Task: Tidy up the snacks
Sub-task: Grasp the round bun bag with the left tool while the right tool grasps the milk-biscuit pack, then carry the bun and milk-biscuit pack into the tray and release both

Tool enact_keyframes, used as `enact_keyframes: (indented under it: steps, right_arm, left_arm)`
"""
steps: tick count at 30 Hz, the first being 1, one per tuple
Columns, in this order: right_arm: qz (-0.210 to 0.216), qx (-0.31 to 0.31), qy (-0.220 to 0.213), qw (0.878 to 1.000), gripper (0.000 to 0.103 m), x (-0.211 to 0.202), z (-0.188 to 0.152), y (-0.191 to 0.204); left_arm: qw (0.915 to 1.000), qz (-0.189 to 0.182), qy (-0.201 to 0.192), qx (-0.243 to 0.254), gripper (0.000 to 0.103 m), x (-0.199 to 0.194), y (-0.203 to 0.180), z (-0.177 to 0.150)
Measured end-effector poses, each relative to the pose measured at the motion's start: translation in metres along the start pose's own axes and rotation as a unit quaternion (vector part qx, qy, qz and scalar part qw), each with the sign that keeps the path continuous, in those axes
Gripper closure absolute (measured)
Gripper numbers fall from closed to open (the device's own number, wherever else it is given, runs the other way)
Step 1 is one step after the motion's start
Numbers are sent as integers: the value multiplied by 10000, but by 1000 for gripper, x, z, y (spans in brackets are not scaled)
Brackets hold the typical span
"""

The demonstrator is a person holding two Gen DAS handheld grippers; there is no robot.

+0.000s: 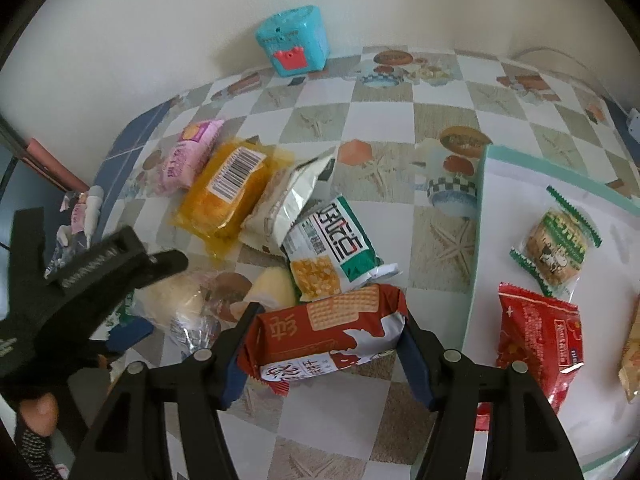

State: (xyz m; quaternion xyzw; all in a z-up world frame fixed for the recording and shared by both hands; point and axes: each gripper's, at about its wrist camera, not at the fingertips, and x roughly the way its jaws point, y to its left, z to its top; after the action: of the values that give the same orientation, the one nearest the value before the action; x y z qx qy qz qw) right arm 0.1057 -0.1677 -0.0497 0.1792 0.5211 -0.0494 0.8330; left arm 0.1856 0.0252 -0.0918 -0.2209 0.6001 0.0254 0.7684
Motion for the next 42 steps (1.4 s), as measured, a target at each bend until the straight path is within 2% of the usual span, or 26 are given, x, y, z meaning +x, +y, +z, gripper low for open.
enact_keyframes:
  steps: [2,5,12,16,23,27,30,36,42]
  right_arm:
    - [16,13,-52,10000,36,-5,1,0]
    - [15,60,-135,9999,36,-13,3,-1]
    - [-41,322,-202,9993,36,-25,7,-12]
    - [-61,519,-176,9985,36,-30,9,-23]
    - [-267,1112,-373,9927,36,-57,17,-68]
    - [-413,1537,-539,9858,36,-75,19,-106]
    - [-586,1886,-654,9781,36,-89,18,-136]
    - [-713,2480,-803,9628,36,-108,11,-188]
    - [-907,2894,-997,9477,36,-125,3,-231]
  left_arm:
    - [10000,-52,5,-11,30,-3,1,0]
    - [9999,-148,77,19,40,-4,0,-2]
    - [9997,-37,135,209,43,-13,-9,-11]
    - [9997,-19,-12,241,43,-28,-9,-11]
    - [9979,-179,-395,478,43,-67,-22,-16]
    - [9953,-329,-535,735,43,-84,-45,-23]
    - [9908,-448,-659,1094,43,-96,-74,-33]
    - [9742,-918,-636,1960,43,-104,-134,-70]
    - [9491,-1303,-428,2836,43,-97,-195,-124]
